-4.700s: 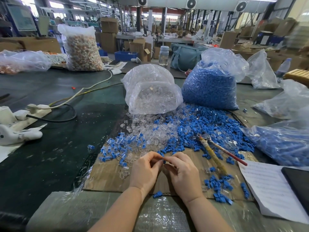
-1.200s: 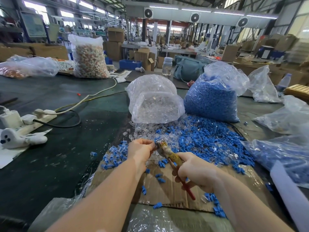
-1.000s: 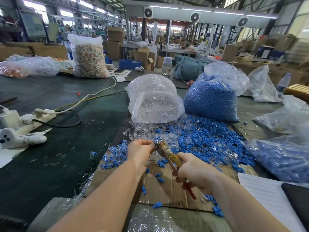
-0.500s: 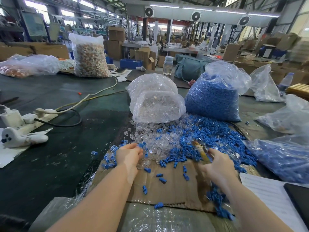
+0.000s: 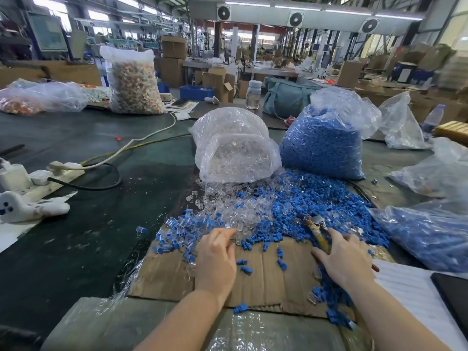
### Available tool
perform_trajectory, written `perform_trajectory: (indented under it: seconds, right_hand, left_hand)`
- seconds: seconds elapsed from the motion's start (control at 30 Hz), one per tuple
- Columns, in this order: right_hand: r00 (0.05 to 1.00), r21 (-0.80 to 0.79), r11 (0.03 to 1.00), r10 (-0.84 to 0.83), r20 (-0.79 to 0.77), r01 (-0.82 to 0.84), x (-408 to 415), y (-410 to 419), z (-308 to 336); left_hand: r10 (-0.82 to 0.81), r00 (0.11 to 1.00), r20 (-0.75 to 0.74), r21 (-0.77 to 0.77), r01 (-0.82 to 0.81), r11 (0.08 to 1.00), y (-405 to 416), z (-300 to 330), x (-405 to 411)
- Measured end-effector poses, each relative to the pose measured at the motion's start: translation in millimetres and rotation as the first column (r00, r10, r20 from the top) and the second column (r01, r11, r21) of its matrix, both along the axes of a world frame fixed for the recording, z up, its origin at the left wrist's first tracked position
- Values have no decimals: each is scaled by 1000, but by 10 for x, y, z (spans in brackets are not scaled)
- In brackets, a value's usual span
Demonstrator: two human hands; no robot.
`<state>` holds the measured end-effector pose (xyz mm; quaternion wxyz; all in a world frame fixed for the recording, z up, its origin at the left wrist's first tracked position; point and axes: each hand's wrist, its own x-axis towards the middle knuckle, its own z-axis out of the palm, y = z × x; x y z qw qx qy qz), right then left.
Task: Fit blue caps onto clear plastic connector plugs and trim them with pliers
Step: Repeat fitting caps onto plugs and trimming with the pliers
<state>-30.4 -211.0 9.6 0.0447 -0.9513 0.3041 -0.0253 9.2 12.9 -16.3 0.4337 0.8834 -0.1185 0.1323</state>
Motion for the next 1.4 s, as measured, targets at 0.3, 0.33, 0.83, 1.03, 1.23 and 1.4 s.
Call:
perform_trajectory:
  seconds: [0.3, 0.33, 0.83, 1.03, 1.23, 1.4]
  right_hand:
    - [944, -146, 964, 252, 214, -224, 81, 338, 3]
    - [948, -155, 965, 242, 207, -212, 76, 360, 7]
    - [943, -38, 957, 290, 162, -288, 149, 563, -26]
    - [959, -25, 977, 214, 184, -213, 225, 570, -52]
    - [980, -54, 981, 190, 66, -186, 312, 524, -73]
    - [974, -109, 976, 202, 104, -190, 347, 506, -105]
  left_hand:
    - [-25, 995, 97, 246, 0, 969, -46, -194, -40]
    - [-21, 995, 98, 246, -4, 969, -37, -198, -36]
    - [-26, 996, 83, 326, -2, 945, -42, -235, -37]
    - [-24, 997, 78, 346, -5, 938, -49, -237, -48]
    - [-40, 997, 66, 327, 17, 945, -46, -255, -38]
    - [-51, 997, 54, 314, 32, 949, -37, -266, -26]
